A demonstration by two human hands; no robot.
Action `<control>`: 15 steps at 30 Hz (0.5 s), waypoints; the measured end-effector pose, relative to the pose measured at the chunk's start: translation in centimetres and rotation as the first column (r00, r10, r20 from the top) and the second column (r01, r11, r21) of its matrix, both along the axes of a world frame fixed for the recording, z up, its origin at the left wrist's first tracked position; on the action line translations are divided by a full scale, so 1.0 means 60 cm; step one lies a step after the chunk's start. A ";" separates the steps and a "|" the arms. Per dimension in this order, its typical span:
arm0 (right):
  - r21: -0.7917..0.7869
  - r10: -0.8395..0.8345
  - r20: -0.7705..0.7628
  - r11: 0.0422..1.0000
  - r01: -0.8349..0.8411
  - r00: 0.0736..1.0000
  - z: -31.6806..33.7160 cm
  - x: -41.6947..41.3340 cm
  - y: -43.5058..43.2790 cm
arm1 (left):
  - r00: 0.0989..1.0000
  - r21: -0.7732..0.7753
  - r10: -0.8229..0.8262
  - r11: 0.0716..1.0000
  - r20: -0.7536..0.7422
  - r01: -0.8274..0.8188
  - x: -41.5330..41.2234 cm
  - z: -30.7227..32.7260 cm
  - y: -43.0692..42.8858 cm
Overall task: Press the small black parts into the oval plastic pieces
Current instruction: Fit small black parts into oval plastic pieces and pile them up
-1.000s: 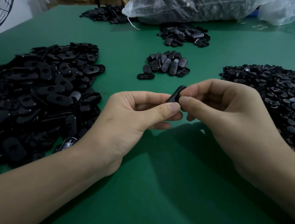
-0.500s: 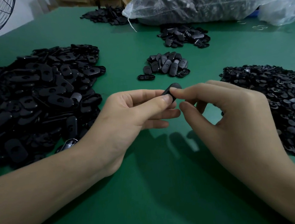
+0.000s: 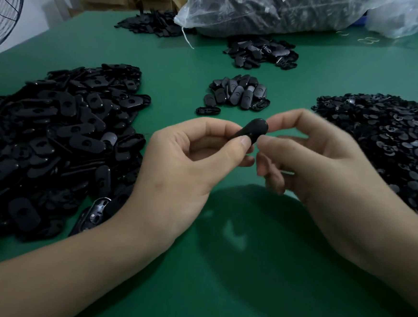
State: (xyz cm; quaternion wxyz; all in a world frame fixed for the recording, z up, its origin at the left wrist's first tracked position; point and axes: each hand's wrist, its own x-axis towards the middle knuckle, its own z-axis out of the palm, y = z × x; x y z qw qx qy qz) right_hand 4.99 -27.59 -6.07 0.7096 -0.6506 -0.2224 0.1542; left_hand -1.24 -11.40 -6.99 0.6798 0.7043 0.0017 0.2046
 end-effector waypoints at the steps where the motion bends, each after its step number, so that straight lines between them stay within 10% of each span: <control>1: 0.033 0.055 -0.074 0.998 -0.053 0.996 -0.001 -0.001 0.003 | 0.999 0.024 0.005 1.000 0.031 -0.006 0.000 0.000 -0.001; 15: 0.313 0.313 -0.312 0.925 -0.214 0.897 -0.010 0.008 0.007 | 0.980 0.369 0.119 0.913 0.160 -0.172 -0.003 0.004 -0.001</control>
